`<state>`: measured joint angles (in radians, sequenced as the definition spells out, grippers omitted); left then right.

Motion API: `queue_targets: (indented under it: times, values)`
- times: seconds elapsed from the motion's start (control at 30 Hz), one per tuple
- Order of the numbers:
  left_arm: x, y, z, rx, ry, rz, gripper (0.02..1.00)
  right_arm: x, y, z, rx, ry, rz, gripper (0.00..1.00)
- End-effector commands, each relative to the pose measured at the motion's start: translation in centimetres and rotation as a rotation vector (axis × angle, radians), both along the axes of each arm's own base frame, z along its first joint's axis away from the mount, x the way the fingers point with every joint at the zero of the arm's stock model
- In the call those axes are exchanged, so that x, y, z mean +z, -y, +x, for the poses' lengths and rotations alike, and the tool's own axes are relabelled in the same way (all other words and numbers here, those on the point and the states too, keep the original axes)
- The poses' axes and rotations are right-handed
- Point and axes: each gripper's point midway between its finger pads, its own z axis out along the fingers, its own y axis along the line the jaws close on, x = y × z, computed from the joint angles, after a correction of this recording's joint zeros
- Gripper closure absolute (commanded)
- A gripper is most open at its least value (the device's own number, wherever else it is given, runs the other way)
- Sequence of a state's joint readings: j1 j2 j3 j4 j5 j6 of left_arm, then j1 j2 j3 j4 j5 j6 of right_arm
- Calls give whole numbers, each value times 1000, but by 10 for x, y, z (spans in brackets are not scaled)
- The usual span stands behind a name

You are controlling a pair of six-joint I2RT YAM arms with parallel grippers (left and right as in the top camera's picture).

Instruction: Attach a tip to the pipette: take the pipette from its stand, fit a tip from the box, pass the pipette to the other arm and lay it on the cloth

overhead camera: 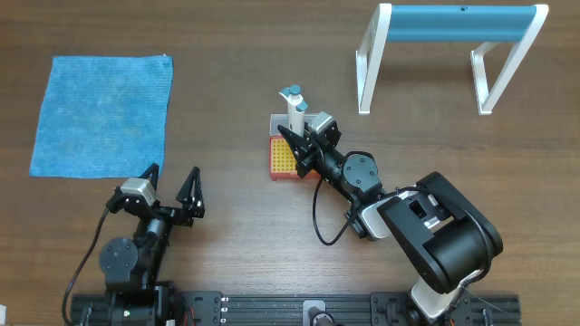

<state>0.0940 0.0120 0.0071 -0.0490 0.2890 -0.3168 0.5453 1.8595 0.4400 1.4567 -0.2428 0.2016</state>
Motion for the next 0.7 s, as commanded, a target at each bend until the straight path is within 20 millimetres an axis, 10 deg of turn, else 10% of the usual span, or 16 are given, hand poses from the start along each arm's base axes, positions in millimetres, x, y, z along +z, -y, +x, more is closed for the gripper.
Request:
queue_targets:
  times: [0.03, 0.37, 0.7]
  values:
    - [-1, -2, 0, 9, -6, -8, 115, -19, 0, -5, 15, -41, -38, 921]
    - [-2, -2, 0, 9, -6, -7, 112, -63, -1, -21, 36, -55, -170, 923]
    - [-1, -2, 0, 9, -6, -8, 115, -60, 1, -21, 26, -41, -178, 921]
